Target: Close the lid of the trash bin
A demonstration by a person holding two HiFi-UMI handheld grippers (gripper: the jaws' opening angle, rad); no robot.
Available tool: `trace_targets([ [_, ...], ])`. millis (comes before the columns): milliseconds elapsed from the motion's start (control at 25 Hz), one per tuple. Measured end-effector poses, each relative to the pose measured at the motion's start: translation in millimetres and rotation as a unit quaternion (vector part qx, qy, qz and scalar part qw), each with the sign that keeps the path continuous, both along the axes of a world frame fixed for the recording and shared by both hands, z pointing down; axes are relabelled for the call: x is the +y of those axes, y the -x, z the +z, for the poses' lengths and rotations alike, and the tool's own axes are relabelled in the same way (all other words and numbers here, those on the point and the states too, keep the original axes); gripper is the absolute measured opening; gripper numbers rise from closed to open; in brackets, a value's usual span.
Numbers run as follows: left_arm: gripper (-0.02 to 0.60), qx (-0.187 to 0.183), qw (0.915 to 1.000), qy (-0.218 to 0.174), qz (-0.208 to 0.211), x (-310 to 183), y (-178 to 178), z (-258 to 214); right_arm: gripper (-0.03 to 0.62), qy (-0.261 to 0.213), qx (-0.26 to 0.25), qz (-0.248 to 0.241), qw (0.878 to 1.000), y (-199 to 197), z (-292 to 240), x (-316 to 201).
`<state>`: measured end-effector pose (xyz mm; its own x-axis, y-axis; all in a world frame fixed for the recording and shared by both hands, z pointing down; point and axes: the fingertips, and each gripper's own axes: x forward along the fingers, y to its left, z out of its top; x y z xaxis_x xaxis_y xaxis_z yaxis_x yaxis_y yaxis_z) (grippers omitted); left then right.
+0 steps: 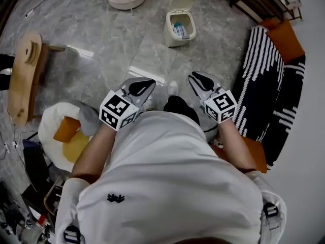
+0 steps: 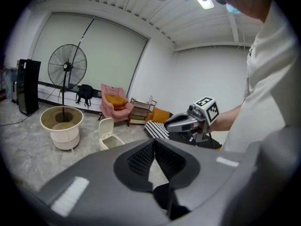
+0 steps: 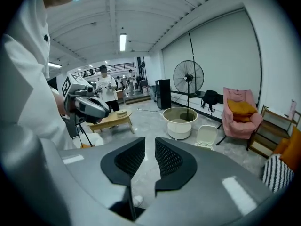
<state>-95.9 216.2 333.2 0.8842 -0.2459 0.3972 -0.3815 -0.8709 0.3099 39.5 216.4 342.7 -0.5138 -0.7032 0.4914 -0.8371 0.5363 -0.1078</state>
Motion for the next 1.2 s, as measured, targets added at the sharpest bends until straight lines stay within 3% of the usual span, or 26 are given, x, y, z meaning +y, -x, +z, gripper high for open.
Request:
trace_targets([
  [280,0.058,-0.006,0.9991,0.02,-0.038,-70.2,-13.6,13.7,0.057,0.012,0.001,-0.016,1.0,-33.7,18.8,-115.1],
  [680,0.057,-0.015,0.9953,0.033,-0.09,-198.4,-88.3,8.0,0.057,0.067,-0.002,-0.012,0.998,-125.5,77.3,-323.1],
  [920,0.057,-0.021,0.9909,0.058,-0.12,-245.7,-116.0,16.7,0.057,0.088,0.013,-0.015,0.996,-153.3,127.6,-420.6],
  [1200,0.057,-0.036,0.9828,0.082,-0.161,-278.1,-119.4,30.7,0.057,0.118,0.032,-0.01,0.992,-165.6,187.7,-499.3],
])
